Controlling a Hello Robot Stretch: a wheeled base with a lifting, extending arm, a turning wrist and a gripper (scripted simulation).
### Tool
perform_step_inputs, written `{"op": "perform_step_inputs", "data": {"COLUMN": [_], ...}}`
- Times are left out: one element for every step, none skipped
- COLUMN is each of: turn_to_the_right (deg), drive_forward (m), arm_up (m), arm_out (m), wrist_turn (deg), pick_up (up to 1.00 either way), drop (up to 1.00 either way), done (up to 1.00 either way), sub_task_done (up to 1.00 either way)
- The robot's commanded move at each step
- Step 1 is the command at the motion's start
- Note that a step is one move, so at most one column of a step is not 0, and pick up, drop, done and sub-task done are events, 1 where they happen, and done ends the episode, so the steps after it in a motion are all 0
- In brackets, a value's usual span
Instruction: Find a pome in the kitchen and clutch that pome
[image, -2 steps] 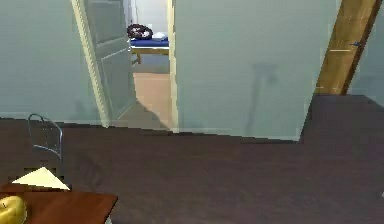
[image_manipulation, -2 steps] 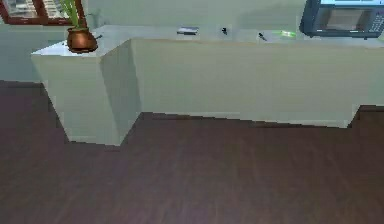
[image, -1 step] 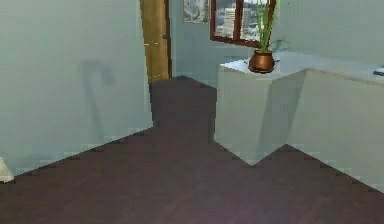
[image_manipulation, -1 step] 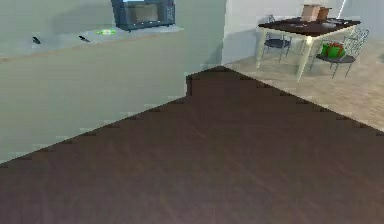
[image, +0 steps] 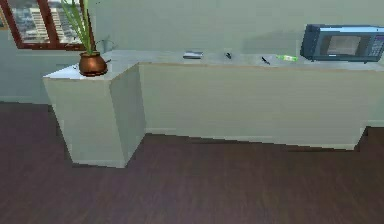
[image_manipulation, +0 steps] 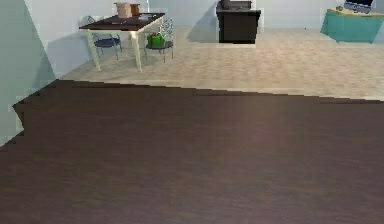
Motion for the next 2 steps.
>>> {"op": "perform_step_inputs", "data": {"turn_to_the_right": [6.0,0.0], "drive_forward": [0.00,0.15], "arm_up": [0.00,0.00], "arm_out": [0.00,0.00], "wrist_turn": [0.0,0.0], "pick_up": [0.00,0.00], "drop": [0.00,0.00], "done": [0.00,0.00], "sub_task_done": [0.00,0.00]}}
